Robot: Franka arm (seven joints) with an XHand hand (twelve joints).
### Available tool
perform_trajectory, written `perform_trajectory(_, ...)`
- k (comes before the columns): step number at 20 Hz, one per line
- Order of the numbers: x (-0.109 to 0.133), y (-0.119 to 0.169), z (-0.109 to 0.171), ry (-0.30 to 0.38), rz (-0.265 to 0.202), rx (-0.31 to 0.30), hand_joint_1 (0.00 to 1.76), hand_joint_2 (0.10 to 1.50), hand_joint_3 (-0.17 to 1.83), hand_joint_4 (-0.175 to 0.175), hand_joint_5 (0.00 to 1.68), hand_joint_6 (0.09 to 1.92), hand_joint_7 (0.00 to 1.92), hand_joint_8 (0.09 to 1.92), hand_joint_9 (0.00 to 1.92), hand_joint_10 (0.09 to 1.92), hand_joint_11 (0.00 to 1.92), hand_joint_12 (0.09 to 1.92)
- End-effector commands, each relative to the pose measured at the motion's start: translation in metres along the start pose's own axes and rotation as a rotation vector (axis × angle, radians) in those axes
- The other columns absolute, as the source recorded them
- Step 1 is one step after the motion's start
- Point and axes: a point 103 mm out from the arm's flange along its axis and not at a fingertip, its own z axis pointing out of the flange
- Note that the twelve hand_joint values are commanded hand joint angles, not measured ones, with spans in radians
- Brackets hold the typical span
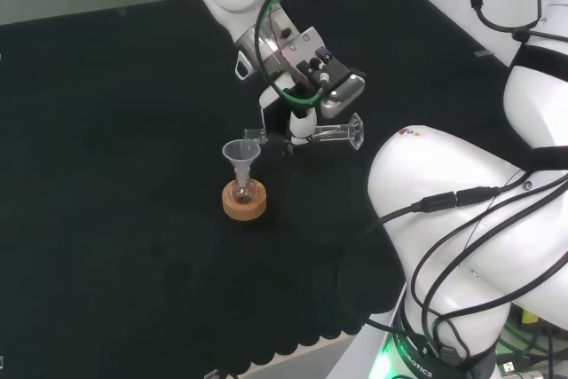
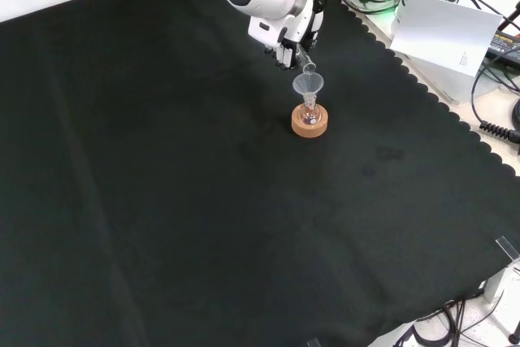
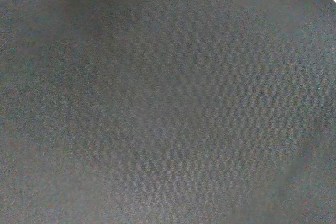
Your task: Pour the water from the graduated cylinder into the round-bottom flask.
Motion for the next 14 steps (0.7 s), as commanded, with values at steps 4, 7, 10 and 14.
perform_trajectory(4,-0.0039,-0.0044,-0.0055,-0.028,0.054,0.024,1.33,1.23,-0.01,-0.073,0.83,0.91,0.77,1.37,1.16,0.50,1.05,0.87)
perform_trajectory(7,-0.0018,-0.0055,-0.0079,-0.039,0.056,0.031,1.33,1.23,-0.01,-0.073,0.83,0.91,0.77,1.37,1.15,0.51,1.05,0.87)
perform_trajectory(10,0.0005,-0.0059,-0.0102,-0.052,0.060,0.038,1.33,1.23,-0.01,-0.073,0.83,0.91,0.77,1.37,1.15,0.51,1.05,0.87)
perform_trajectory(14,0.0013,-0.0061,-0.0115,-0.065,0.066,0.050,1.33,1.23,-0.01,-0.072,0.83,0.91,0.77,1.37,1.15,0.51,1.05,0.87)
